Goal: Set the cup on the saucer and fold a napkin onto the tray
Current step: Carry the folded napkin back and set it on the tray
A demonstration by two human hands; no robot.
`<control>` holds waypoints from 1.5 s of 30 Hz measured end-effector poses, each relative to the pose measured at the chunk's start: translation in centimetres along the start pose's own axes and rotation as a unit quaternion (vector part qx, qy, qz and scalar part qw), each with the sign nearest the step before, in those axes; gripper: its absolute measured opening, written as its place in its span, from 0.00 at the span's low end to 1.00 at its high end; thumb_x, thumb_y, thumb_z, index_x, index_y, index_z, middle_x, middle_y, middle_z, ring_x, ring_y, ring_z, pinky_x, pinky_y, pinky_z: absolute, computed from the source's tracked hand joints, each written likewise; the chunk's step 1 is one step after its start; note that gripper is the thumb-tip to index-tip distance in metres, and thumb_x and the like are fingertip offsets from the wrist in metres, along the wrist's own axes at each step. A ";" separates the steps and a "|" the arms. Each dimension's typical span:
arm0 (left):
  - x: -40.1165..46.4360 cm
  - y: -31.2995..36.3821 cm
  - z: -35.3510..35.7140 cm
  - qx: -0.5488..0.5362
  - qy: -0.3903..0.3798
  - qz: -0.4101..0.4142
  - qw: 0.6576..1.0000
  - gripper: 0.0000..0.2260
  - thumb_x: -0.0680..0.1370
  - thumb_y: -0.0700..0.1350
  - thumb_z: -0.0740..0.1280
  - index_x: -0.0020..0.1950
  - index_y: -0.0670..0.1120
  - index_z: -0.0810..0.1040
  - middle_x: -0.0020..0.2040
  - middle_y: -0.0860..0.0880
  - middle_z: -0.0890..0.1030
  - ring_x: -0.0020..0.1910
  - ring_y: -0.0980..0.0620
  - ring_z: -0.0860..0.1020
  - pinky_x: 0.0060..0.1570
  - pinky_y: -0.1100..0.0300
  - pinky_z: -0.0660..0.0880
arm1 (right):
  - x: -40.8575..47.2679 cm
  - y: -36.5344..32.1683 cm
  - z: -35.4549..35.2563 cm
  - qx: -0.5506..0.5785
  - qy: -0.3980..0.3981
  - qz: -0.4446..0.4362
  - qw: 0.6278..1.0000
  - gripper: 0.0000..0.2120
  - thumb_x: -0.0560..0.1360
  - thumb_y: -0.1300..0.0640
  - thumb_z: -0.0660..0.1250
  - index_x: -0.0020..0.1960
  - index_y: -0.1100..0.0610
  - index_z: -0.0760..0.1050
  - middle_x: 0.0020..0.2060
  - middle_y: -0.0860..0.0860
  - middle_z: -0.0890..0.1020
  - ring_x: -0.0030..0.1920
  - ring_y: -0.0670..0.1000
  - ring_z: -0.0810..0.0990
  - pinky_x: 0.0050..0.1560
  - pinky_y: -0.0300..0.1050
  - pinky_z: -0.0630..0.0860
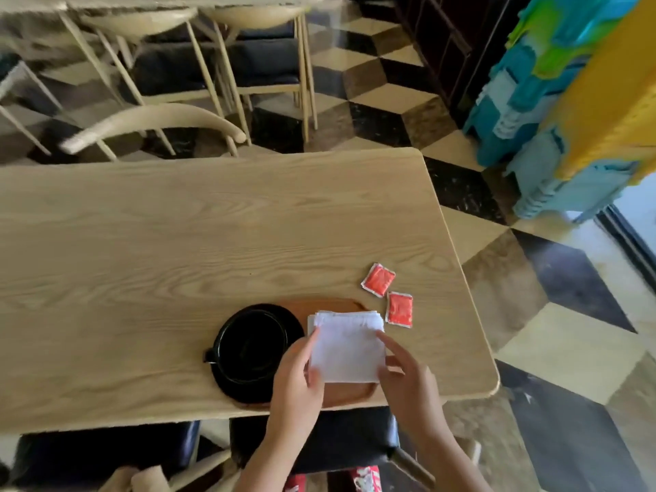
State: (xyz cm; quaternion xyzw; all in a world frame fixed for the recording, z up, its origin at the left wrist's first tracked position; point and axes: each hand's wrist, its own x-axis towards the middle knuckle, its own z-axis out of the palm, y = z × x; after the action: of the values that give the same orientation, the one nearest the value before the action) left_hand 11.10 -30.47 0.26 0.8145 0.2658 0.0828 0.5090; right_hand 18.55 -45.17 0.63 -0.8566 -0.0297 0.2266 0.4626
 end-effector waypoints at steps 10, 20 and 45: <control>1.6 -0.3 6.0 0.211 0.016 0.035 0.977 0.27 0.73 0.33 0.67 0.71 0.43 0.66 0.75 0.39 0.58 0.74 0.44 0.59 0.67 0.61 0.62 | 5.4 3.0 0.2 -0.083 -0.036 -0.088 0.992 0.23 0.74 0.65 0.63 0.66 0.51 0.71 0.63 0.46 0.75 0.51 0.47 0.79 0.53 0.44 0.78; -1.5 -1.8 7.8 0.443 -0.083 0.017 0.892 0.28 0.79 0.62 0.44 0.73 0.50 0.62 0.74 0.41 0.61 0.73 0.40 0.60 0.68 0.44 0.52 | 7.2 5.3 -0.6 -0.382 -0.033 -0.346 0.856 0.28 0.70 0.59 0.72 0.68 0.59 0.69 0.71 0.55 0.67 0.70 0.59 0.64 0.64 0.57 0.71; -0.2 -2.6 6.9 0.506 -0.080 0.047 0.857 0.30 0.72 0.50 0.52 0.75 0.45 0.59 0.75 0.40 0.59 0.74 0.42 0.57 0.68 0.44 0.54 | 6.8 3.6 1.1 -0.410 -0.057 -0.281 0.866 0.27 0.75 0.56 0.65 0.72 0.56 0.63 0.74 0.51 0.60 0.73 0.55 0.59 0.67 0.60 0.64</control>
State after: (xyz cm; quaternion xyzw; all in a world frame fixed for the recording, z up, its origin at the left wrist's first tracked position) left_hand 12.82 -35.07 -5.19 0.9751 0.1908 -0.1050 0.0413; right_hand 23.65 -44.59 -5.25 -0.9101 -0.3854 0.1033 0.1114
